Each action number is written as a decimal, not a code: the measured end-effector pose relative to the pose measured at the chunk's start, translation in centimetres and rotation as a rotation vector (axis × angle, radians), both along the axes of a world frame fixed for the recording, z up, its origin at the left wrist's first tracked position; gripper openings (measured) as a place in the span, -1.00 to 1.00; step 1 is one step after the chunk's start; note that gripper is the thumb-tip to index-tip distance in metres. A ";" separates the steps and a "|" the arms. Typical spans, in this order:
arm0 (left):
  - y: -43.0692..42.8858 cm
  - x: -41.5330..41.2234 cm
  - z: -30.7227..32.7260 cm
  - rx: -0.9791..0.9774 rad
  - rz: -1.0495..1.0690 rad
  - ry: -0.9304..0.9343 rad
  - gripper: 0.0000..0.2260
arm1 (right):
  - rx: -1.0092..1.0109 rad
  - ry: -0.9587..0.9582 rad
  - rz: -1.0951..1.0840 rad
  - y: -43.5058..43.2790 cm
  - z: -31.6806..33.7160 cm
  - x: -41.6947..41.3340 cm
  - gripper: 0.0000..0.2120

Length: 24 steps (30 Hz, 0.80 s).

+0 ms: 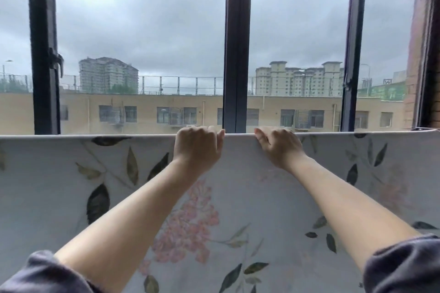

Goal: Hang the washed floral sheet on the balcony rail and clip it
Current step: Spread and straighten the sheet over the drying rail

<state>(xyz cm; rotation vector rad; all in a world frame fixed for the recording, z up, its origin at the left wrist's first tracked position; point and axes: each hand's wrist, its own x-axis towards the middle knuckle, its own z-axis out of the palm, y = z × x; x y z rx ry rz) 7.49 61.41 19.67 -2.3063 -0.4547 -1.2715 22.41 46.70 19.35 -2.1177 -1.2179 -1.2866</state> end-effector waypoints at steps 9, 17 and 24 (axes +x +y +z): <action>-8.0 12.0 -0.4 -0.029 -0.049 -0.095 -0.57 | 0.039 0.065 -0.002 -9.9 -0.2 11.9 -0.65; -15.8 21.4 -0.4 -0.005 -0.066 -0.040 -0.59 | 0.086 0.054 0.015 -17.3 -0.5 21.3 -0.64; -21.2 27.8 -0.3 0.033 -0.073 -0.033 -0.58 | 0.149 0.061 0.006 -22.9 -0.6 28.3 -0.61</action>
